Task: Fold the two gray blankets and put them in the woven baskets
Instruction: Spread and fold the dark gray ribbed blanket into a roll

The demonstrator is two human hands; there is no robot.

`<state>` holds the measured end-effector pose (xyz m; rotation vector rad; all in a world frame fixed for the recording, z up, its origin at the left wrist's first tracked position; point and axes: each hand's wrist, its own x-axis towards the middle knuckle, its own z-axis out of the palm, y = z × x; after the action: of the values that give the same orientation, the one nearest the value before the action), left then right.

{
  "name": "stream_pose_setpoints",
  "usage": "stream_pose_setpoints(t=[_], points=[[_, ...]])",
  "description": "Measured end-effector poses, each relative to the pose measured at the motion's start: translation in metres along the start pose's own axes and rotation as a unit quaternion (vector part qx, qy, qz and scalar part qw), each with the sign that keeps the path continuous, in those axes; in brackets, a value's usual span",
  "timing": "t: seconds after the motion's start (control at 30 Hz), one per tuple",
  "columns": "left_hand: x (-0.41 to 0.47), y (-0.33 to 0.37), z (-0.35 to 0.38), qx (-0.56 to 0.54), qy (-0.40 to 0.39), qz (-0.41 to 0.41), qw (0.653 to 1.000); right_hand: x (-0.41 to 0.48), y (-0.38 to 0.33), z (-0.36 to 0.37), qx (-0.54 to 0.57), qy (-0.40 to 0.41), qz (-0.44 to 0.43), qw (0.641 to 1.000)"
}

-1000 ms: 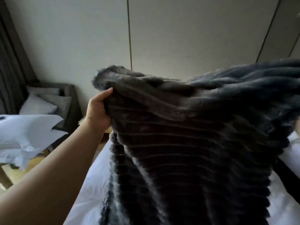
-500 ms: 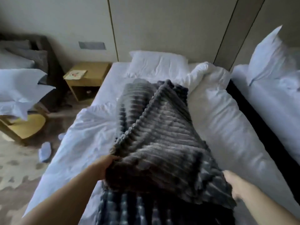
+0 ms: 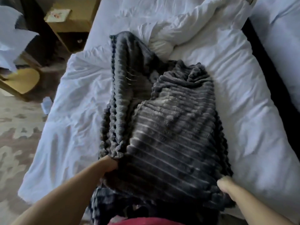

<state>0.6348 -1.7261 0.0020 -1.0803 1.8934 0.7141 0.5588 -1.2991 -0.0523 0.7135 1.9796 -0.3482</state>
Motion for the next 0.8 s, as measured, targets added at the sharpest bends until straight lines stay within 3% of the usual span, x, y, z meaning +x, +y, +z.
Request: stream_pose_setpoints(t=[0.03,0.1,0.23,0.3,0.4,0.5,0.63,0.8], points=[[0.001,0.005,0.0,-0.043,0.05,0.003,0.998,-0.014,-0.003,-0.012,-0.053,0.044,-0.066,0.995],[-0.003,0.016,-0.005,-0.117,0.114,0.017,0.986,-0.014,-0.032,-0.039,0.06,0.098,-0.087,0.99],[0.01,0.03,-0.011,-0.091,0.187,0.095,0.973,-0.028,-0.076,-0.062,0.076,0.201,-0.16,0.963],[0.018,0.035,-0.014,-0.091,0.182,0.104,0.973,-0.035,-0.103,-0.068,0.099,0.2,-0.201,0.954],[0.023,0.034,-0.01,-0.058,0.169,0.098,0.979,-0.034,-0.135,-0.06,0.064,0.146,-0.286,0.945],[0.024,0.025,-0.002,-0.017,0.15,0.107,0.983,-0.031,-0.15,-0.044,-0.029,0.024,-0.343,0.939],[0.019,0.011,0.001,0.046,0.116,0.086,0.988,-0.014,-0.165,-0.028,-0.218,-0.053,-0.316,0.922],[0.007,0.01,-0.011,0.221,-0.112,0.023,0.969,-0.005,-0.217,-0.045,-0.329,-0.116,-0.275,0.896]])
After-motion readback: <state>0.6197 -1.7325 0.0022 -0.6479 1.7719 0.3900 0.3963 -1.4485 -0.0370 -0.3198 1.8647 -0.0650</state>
